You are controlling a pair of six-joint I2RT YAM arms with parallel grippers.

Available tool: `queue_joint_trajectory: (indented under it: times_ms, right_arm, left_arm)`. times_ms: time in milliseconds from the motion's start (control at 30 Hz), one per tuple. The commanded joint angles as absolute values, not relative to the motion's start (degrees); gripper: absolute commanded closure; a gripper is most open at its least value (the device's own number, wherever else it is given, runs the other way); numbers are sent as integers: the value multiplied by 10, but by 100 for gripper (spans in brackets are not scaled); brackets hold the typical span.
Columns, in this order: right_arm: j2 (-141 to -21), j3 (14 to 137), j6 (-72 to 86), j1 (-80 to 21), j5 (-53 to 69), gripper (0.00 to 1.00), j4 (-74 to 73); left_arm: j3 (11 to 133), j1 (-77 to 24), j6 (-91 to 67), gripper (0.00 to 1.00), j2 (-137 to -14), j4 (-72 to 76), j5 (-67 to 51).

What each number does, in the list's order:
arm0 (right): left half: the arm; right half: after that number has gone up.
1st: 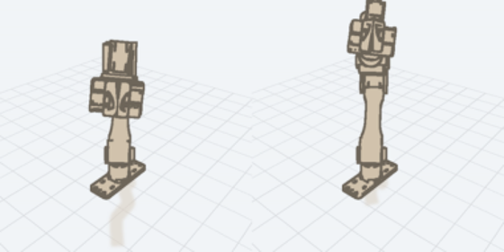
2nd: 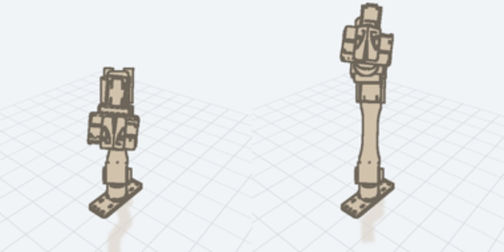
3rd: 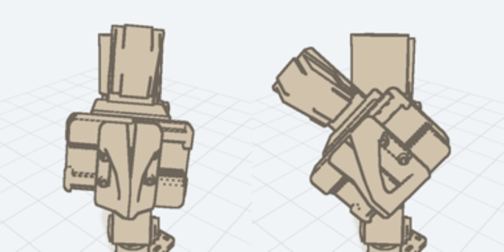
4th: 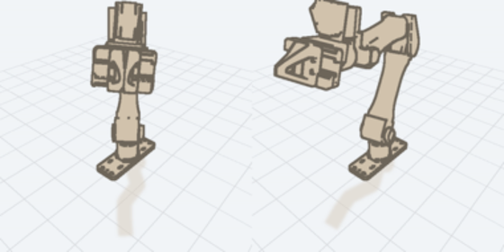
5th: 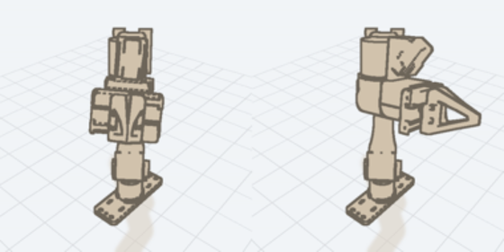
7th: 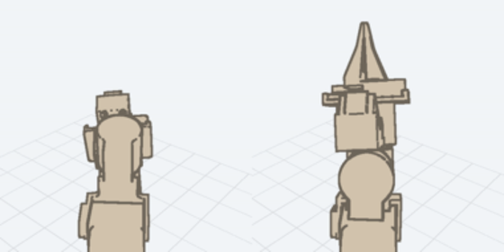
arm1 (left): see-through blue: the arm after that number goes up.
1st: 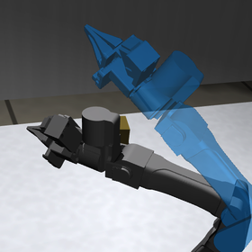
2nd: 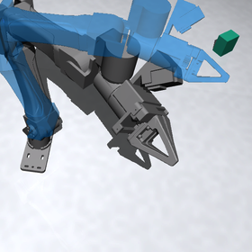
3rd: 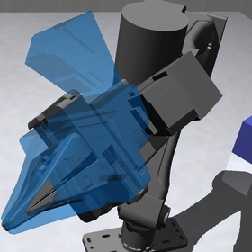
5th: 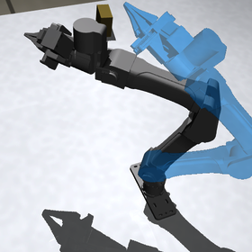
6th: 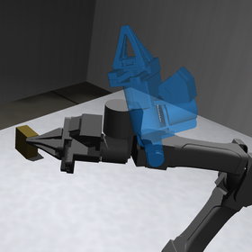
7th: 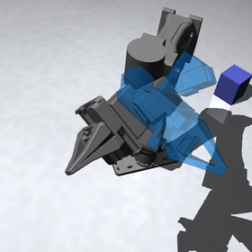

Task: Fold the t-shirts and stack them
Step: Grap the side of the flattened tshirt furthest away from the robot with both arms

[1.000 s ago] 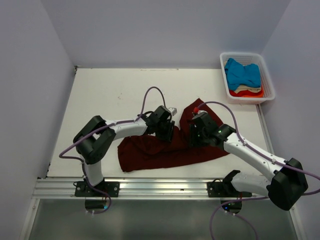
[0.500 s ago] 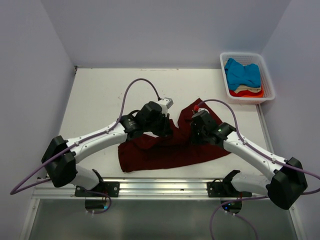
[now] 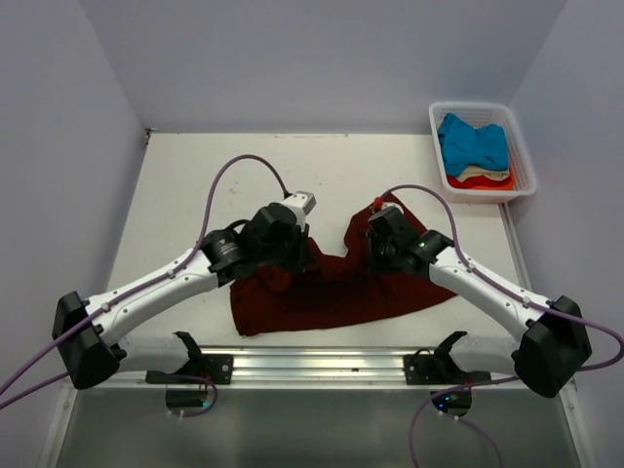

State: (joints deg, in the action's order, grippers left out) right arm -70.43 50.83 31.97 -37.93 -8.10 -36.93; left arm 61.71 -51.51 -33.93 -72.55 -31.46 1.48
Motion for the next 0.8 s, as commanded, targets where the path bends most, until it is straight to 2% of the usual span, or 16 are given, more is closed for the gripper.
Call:
queue_joint_trajectory:
  times_ms: [0,133,233,300,433,533,567,600,633,767]
  right_arm:
    - [-713,538,314,-382,-106,73,-377]
    - [-727,552,313,-381,-112,71,-384]
    - [-734,560,309,-382,-112,67,-386]
    - [-736,564,308,-381,-113,63,-388]
    - [-745,577,301,-381,-116,59,-392]
    - [-748,582,298,-382,-117,58,-393]
    - [-748,582,299,-382,-117,57,-393]
    - [-748,583,299,-381,-116,58,-393]
    - [-747,582,299,-381,-115,57,-393]
    - [-743,580,297,-382,-115,58,-394]
  left_arm:
    - [632,-528,-363,100,-674,-346,12]
    - [586,-551,-381,100,-664,-358,-42]
    - [533,-579,-403,100,-663,-355,-51]
    - [505,-598,-417,96,-664,-355,-54]
    - [487,-628,-429,63,-673,-344,-67]
    - [511,-651,-440,49,-674,-372,-15]
    - [526,-658,-445,41,-670,-379,-3]
    - [532,-660,-446,39,-658,-381,10]
    - [534,-661,-451,29,-650,-388,38]
    - [521,-662,-489,22,-621,-407,89]
